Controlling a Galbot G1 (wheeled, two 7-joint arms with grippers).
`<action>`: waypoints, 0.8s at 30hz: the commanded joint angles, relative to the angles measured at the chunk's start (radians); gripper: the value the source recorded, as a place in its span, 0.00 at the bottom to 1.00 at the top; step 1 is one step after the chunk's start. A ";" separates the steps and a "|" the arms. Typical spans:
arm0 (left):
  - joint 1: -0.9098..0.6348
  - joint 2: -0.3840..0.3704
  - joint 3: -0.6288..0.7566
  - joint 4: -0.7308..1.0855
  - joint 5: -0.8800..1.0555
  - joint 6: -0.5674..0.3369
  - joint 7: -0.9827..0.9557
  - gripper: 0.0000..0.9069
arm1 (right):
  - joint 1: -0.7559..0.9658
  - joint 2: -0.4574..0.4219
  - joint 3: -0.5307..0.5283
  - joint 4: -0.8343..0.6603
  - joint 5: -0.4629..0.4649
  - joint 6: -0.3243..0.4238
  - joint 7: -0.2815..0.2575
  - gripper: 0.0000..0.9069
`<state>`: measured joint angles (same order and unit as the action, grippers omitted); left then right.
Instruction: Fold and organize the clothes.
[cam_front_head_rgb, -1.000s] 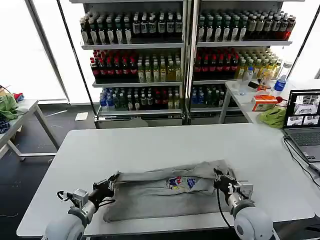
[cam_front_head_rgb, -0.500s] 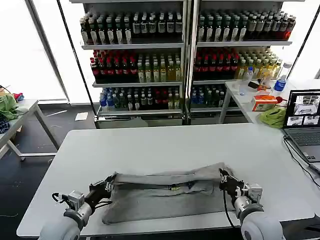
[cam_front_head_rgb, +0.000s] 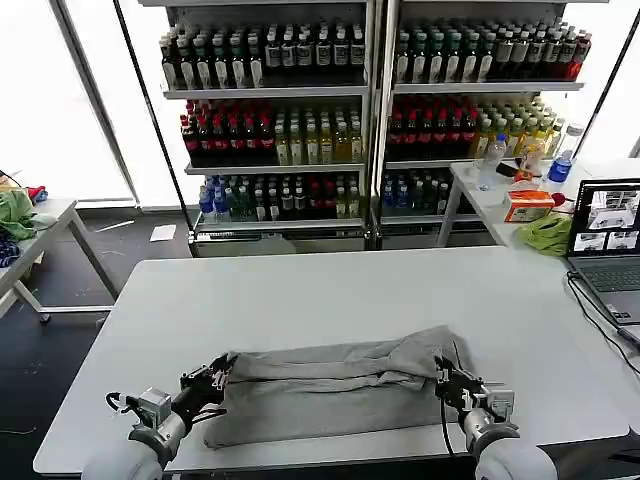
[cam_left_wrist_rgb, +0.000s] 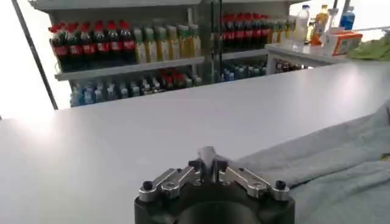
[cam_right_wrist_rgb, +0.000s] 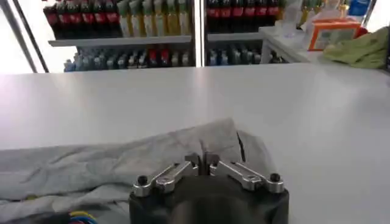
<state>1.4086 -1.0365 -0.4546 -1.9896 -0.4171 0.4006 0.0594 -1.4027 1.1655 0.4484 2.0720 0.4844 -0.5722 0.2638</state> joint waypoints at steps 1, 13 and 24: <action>0.000 -0.005 -0.007 -0.014 0.003 0.004 -0.009 1.00 | -0.015 0.006 0.019 -0.005 -0.030 0.003 0.008 1.00; -0.013 -0.045 -0.020 -0.033 -0.036 0.031 -0.067 1.00 | 0.007 -0.009 0.138 0.106 -0.005 -0.005 0.013 1.00; 0.023 -0.151 -0.065 -0.058 -0.080 0.037 -0.096 1.00 | 0.054 -0.022 0.108 0.098 0.024 0.007 0.004 1.00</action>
<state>1.4095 -1.1136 -0.4973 -2.0357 -0.4722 0.4322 -0.0222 -1.3714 1.1488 0.5528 2.1511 0.4952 -0.5683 0.2680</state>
